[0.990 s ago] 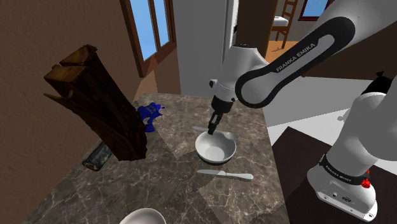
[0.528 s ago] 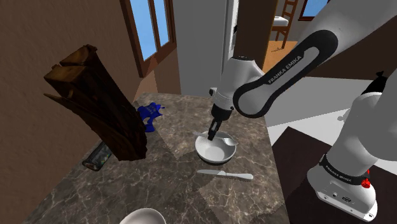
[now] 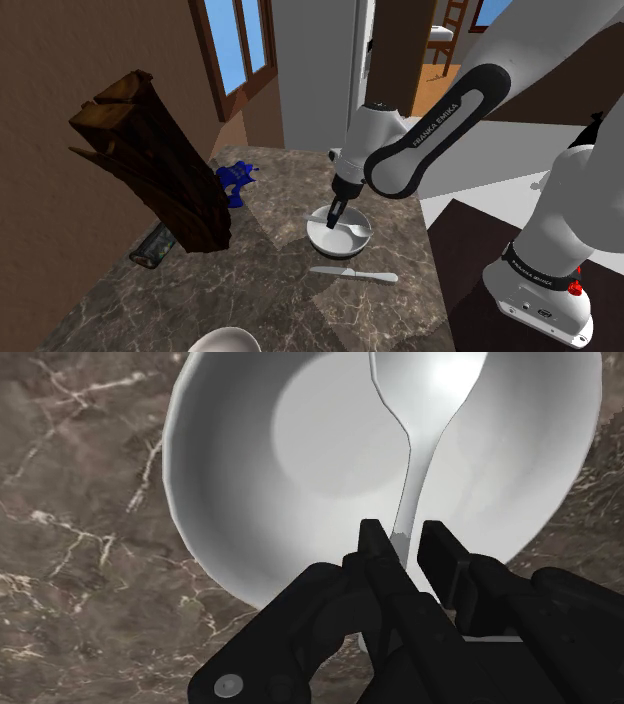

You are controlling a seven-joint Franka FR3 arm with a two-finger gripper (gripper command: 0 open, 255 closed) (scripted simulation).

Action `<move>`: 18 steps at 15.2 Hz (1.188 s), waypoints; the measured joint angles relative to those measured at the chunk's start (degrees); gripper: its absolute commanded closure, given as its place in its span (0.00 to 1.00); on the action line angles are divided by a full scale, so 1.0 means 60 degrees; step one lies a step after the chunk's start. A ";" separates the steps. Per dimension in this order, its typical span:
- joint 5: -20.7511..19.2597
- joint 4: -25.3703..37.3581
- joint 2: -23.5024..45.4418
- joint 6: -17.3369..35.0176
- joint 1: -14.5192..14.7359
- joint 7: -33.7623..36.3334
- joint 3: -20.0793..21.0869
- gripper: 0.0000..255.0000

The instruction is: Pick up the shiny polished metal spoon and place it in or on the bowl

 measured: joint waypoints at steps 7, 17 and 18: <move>0.0000 0.0001 0.0020 0.0021 0.0001 -0.0001 0.0001 0.00; 0.0032 -0.0125 -0.1375 -0.1253 -0.0064 0.0006 -0.0097 0.00; 0.0030 -0.0125 -0.1420 -0.1302 -0.0068 0.0001 -0.0105 0.00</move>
